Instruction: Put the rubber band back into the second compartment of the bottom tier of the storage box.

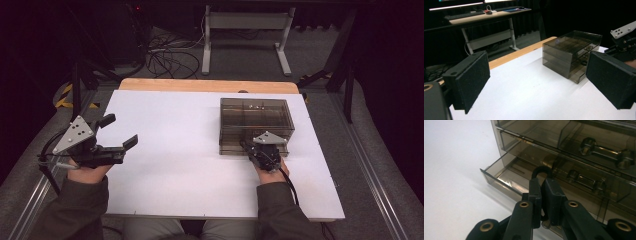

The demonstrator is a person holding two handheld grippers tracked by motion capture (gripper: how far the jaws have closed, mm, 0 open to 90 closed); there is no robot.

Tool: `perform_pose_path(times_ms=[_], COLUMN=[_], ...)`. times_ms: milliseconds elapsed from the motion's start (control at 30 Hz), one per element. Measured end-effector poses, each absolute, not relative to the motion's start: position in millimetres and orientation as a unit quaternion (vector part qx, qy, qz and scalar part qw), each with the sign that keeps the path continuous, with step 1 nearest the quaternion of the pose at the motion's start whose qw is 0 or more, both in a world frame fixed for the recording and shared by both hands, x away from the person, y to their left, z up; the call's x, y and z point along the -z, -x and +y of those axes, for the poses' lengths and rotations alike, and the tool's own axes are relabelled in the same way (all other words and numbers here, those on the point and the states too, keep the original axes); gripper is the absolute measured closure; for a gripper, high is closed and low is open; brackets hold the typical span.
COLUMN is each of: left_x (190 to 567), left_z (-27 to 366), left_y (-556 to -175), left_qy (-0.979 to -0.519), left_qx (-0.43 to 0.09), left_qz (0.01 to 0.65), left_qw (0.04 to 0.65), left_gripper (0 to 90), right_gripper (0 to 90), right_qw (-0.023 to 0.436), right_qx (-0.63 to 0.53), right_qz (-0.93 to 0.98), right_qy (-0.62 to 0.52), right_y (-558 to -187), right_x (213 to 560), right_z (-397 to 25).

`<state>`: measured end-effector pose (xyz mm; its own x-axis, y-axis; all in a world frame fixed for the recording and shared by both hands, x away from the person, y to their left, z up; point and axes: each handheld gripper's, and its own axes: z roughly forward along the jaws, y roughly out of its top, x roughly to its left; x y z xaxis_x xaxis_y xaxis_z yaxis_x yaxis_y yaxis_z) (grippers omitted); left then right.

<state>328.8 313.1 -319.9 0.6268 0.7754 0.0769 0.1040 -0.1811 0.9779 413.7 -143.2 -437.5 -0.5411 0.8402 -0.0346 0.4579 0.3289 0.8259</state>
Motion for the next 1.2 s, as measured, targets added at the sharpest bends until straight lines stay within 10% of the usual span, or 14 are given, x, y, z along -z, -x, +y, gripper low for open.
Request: perform_pose_path(times_ms=[1200], left_x=[320], left_z=[314], left_y=[-328], left_qy=[-0.707], left_qx=[-0.3], left_qz=[0.312], left_qw=[0.559], left_gripper=[6.2], right_gripper=[83.5], right_qw=[0.272], right_qx=[-0.368], right_qz=[0.762], right_qy=[-0.458], right_y=[-421], right_x=[442], right_z=[-158])
